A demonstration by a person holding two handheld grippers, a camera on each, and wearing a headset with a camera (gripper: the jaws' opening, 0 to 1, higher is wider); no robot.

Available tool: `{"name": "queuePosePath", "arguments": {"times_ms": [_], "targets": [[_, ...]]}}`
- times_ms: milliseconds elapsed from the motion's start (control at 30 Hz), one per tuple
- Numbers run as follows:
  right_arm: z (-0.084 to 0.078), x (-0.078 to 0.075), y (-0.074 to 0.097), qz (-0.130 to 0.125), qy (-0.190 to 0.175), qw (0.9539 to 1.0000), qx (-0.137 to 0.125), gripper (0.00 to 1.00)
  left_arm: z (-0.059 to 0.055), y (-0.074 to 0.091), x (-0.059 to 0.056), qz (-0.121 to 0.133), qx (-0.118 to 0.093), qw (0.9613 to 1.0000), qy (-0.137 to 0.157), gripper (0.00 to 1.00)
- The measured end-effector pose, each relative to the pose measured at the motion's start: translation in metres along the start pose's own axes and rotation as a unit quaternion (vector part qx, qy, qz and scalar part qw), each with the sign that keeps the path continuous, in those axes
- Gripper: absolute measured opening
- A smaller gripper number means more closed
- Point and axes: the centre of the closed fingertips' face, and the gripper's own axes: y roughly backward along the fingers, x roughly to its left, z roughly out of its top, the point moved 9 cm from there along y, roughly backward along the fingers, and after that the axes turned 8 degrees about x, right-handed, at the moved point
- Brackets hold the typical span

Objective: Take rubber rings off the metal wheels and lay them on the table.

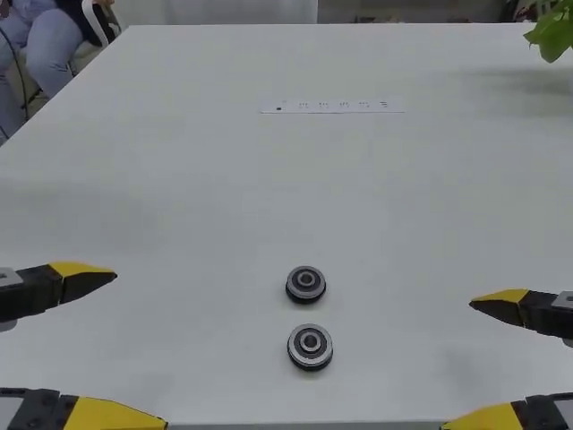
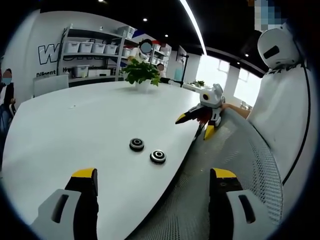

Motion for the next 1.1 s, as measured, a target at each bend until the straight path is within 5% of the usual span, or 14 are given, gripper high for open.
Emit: {"name": "queuePosePath", "arguments": {"times_ms": [767,1100], "targets": [[0.014,-0.006,0.0,0.002,0.035,0.9993,0.01,0.84,0.019,-0.012,-0.003,-0.004,0.025,0.9986,-0.046,0.93],[0.024,-0.009,0.001,0.004,0.076,0.9968,0.024,0.79,0.03,-0.019,-0.005,-0.037,0.039,0.9954,-0.079,0.91]]}}
